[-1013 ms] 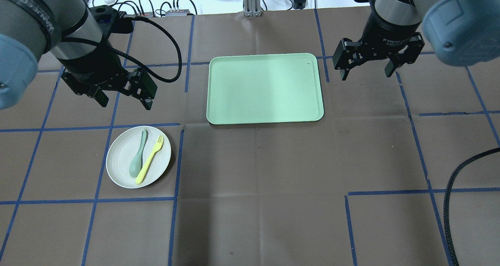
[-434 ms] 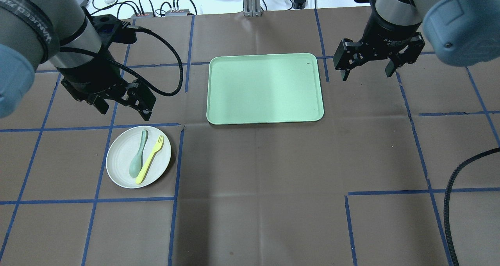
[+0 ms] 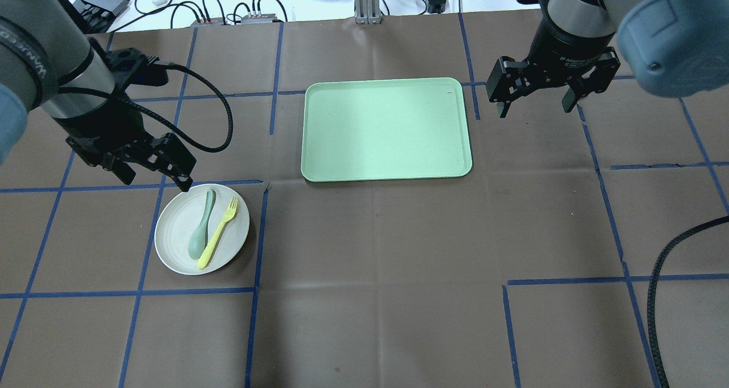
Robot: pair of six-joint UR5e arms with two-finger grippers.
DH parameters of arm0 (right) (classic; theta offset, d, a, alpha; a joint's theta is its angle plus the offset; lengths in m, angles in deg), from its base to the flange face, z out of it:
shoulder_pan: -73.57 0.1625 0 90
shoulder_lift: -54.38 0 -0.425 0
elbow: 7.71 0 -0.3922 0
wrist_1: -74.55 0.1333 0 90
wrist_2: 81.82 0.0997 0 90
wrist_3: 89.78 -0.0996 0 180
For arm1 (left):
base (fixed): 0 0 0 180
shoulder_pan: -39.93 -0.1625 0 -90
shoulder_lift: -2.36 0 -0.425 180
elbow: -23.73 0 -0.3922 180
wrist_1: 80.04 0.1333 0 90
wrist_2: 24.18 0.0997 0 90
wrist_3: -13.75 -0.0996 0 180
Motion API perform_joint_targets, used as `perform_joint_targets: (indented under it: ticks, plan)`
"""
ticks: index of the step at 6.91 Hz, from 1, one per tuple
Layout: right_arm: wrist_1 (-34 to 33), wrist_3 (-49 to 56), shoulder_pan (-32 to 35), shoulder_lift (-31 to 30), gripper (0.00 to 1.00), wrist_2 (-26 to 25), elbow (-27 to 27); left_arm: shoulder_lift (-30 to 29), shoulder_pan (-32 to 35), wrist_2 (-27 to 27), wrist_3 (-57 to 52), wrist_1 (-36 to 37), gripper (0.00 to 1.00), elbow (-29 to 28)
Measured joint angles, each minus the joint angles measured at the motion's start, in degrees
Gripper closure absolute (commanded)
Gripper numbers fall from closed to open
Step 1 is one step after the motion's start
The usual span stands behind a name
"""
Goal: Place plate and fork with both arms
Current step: 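Lower the left gripper to the white plate rim and grasp it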
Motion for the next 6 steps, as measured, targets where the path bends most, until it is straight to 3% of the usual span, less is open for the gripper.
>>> perform_joint_targets:
  ticks: [3,6]
  plan:
    - [0.0,0.1,0.0,0.0,0.00,0.0,0.0,-2.6,-12.5,-3.0,-18.8,10.0,0.00,8.3]
    - [0.0,0.1,0.0,0.1,0.00,0.0,0.0,-13.9,-17.4,-9.3,-28.1,25.7,0.00,15.3]
